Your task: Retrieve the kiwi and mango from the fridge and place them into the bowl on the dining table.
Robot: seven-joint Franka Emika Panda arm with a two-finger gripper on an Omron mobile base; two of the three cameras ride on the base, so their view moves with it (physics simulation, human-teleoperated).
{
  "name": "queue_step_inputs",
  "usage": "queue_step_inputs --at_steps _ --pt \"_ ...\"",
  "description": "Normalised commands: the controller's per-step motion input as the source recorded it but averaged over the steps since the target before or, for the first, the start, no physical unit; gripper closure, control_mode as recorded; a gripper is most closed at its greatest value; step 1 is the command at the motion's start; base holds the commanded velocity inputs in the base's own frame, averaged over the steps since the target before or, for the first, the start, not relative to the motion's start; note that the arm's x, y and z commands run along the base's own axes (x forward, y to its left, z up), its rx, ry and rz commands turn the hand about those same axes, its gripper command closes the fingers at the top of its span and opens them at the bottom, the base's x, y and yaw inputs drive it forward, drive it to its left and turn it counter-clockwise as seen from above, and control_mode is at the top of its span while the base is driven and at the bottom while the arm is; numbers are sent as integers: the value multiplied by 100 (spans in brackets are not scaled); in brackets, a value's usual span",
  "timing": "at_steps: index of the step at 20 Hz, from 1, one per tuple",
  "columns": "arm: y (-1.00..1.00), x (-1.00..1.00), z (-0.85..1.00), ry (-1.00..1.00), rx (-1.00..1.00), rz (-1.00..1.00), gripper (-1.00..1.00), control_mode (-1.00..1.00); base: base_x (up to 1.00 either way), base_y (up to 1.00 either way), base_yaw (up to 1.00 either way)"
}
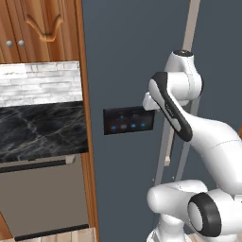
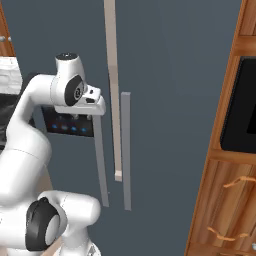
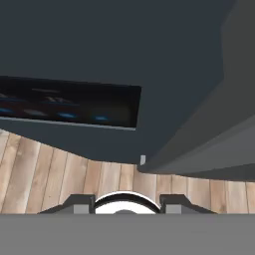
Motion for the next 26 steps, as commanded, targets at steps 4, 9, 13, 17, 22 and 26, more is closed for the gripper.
queue_step_inputs --at_steps 4,9,13,17,22,26 --pt "-9 -31 0 -5 0 -2 -100 -100 0 0 0" --pt "-20 -59 -4 -11 0 -3 -100 -100 0 0 0" --pt "-14 -60 -12 -14 0 -2 -100 -100 0 0 0" --pt "-2 -52 -14 -17 0 0 -100 -100 0 0 0" --pt "0 -29 -18 -27 0 0 -100 -100 0 0 0" --pt "0 -21 -17 -31 0 0 -100 -100 0 0 0"
